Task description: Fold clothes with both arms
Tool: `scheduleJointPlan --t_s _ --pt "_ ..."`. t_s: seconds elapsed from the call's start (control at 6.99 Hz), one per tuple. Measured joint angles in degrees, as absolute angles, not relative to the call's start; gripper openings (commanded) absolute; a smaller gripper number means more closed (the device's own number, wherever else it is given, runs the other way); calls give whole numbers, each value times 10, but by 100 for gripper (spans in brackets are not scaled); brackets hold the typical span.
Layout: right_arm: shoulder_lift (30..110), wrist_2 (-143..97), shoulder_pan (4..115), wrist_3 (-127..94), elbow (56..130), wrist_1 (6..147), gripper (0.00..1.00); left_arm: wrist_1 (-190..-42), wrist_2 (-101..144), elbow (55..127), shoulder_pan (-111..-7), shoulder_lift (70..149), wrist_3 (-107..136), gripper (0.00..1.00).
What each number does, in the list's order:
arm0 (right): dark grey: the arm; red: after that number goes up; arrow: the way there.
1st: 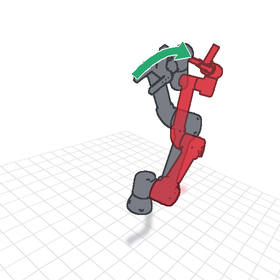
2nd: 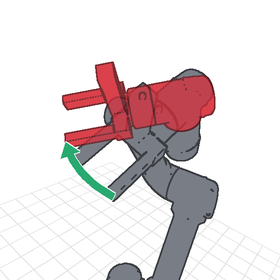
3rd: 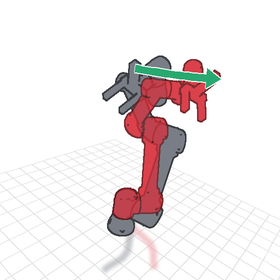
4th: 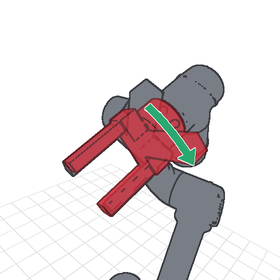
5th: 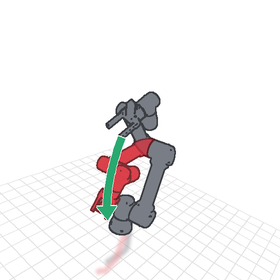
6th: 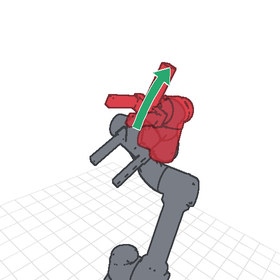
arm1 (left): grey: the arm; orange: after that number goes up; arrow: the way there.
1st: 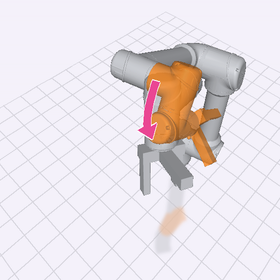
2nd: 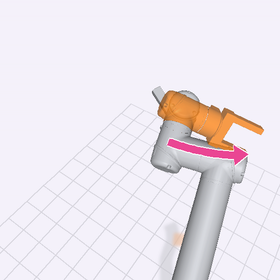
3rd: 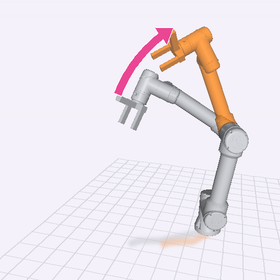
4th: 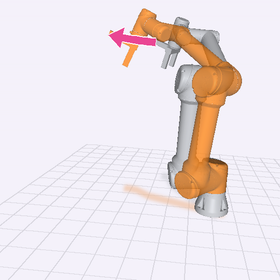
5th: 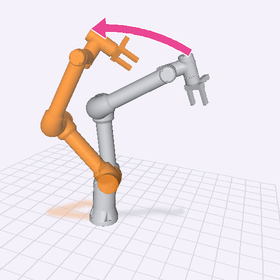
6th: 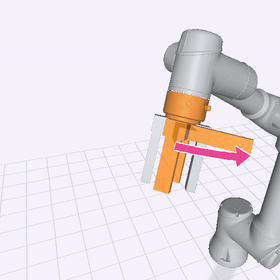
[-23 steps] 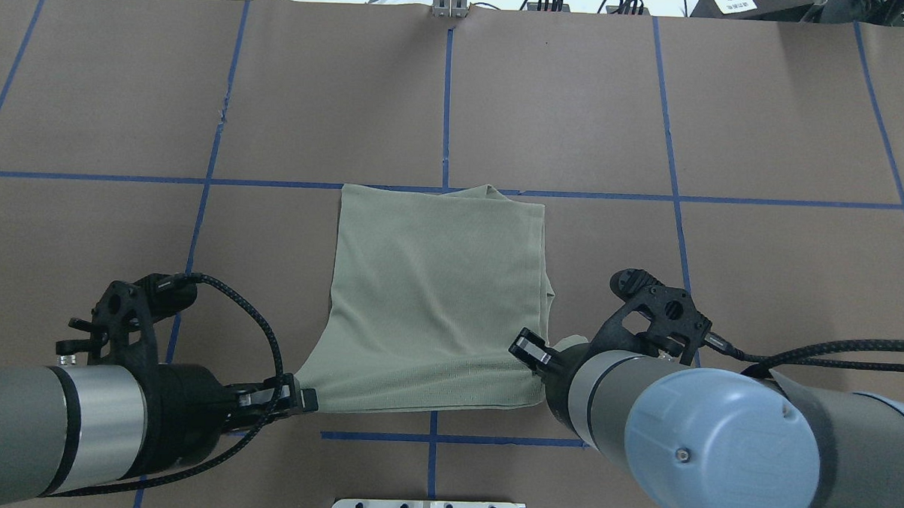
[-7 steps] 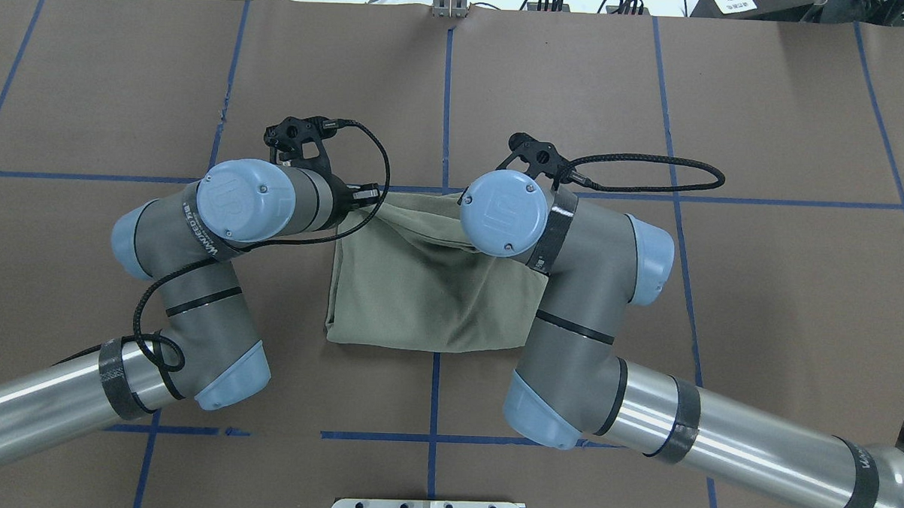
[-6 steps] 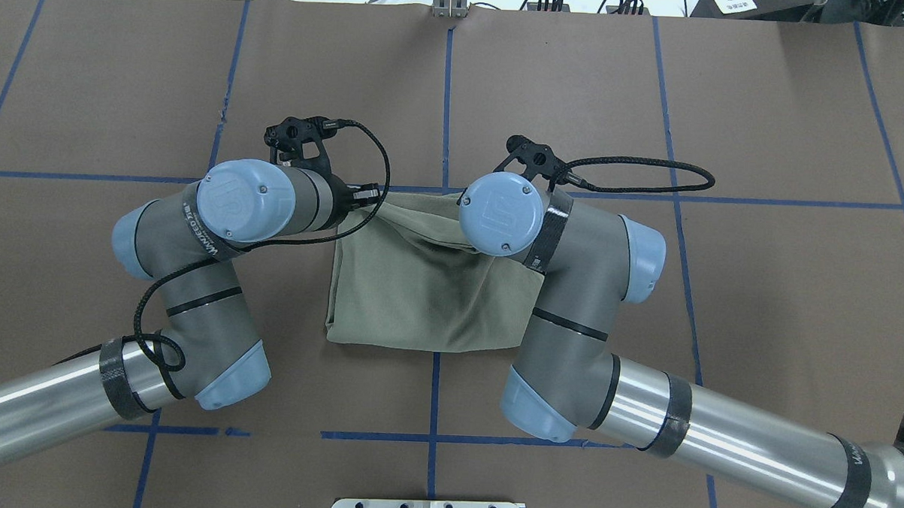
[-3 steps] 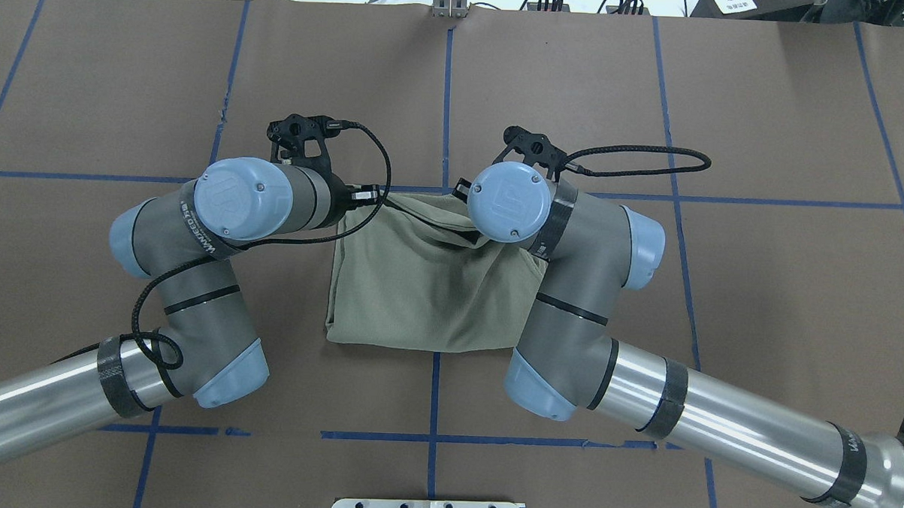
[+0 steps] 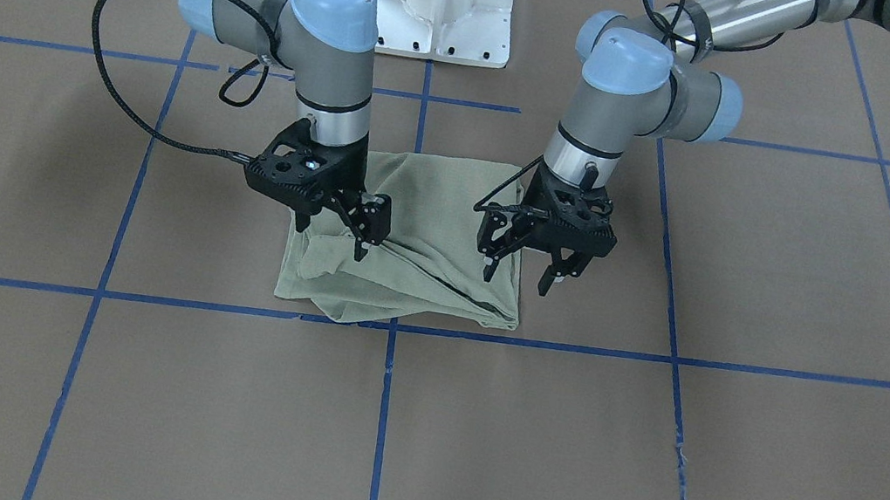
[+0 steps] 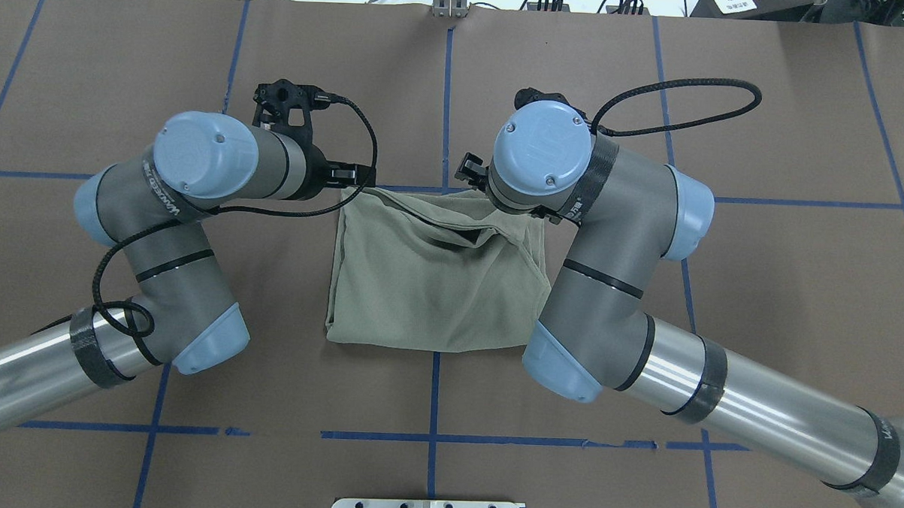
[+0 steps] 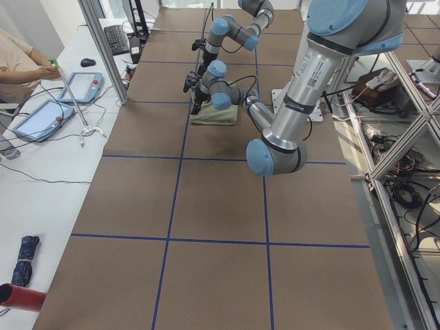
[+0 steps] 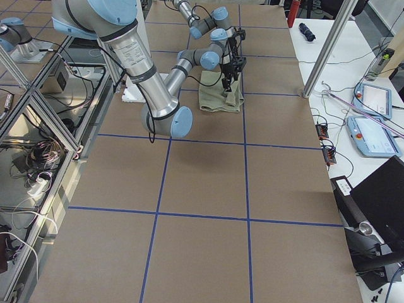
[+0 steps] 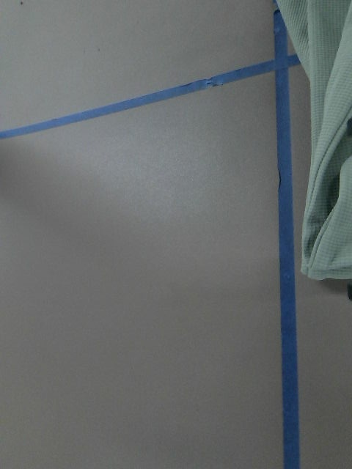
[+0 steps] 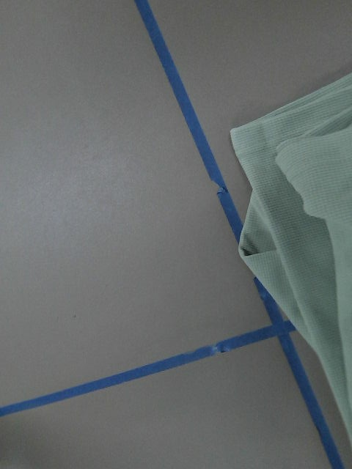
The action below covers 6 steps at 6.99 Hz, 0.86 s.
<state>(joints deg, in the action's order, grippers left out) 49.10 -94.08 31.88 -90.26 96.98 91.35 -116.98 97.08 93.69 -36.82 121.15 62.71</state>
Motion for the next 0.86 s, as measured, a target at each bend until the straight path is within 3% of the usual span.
scheduleJointPlan --t_s 0.29,0.86 --pt "489 -892 264 -894 974 930 100 -1170 993 944 -379 1204 605 100" --pt "459 -825 234 -867 877 932 100 -1170 996 946 -380 1202 604 100"
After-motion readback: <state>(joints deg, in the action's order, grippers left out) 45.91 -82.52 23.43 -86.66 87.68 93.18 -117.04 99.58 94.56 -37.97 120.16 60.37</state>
